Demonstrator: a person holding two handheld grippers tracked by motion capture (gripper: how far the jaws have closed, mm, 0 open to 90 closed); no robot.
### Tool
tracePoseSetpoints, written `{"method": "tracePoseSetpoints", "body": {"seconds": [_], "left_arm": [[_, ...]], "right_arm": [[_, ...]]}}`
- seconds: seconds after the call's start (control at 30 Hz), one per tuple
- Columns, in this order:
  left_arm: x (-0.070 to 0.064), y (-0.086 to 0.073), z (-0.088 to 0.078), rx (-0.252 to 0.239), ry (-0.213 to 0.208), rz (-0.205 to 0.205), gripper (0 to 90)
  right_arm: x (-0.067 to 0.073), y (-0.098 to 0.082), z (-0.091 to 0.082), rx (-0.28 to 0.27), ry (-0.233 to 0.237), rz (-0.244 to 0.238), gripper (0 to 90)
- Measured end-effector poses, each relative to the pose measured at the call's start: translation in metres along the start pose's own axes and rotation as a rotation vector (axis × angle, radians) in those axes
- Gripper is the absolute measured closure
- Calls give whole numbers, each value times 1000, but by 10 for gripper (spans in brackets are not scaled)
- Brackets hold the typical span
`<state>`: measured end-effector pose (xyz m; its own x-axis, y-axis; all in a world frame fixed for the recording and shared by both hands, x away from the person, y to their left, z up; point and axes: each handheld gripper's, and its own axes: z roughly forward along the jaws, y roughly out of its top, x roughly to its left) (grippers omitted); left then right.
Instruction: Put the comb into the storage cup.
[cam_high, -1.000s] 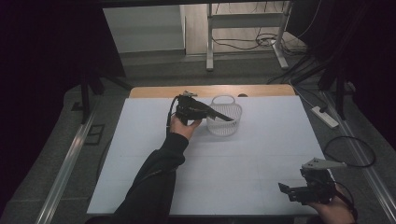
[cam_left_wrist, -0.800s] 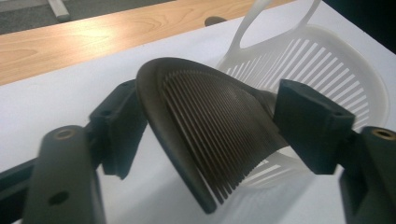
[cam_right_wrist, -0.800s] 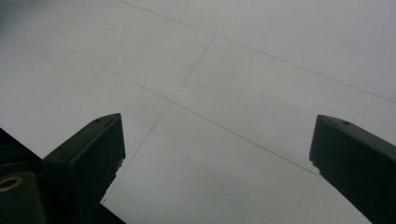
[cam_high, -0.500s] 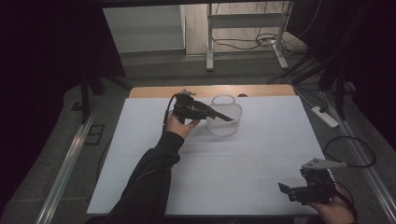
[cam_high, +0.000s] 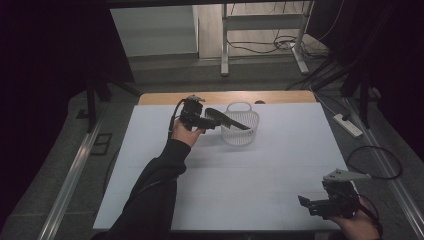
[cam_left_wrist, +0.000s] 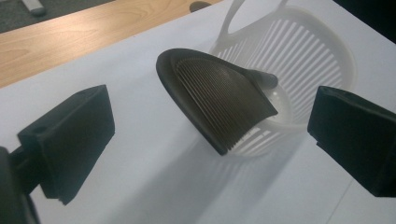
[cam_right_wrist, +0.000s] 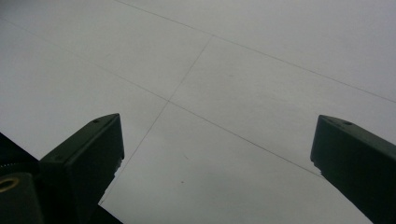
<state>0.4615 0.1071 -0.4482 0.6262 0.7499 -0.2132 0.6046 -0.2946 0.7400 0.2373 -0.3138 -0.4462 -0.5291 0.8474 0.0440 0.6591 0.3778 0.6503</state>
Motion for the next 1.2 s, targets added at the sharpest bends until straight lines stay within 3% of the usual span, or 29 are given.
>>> {"method": "tracePoseSetpoints", "body": {"seconds": [0.17,0.53,1.2], "left_arm": [[1,0,-8,22,-26,29,12],[2,-8,-24,55,-18,88,0],[-1,-32,-50,25,-32,96,0]], "right_arm": [[0,0,0,-4,1,-1,29],[1,0,0,-6,-5,-7,20],[3,0,-1,-8,-12,-17,20]]}}
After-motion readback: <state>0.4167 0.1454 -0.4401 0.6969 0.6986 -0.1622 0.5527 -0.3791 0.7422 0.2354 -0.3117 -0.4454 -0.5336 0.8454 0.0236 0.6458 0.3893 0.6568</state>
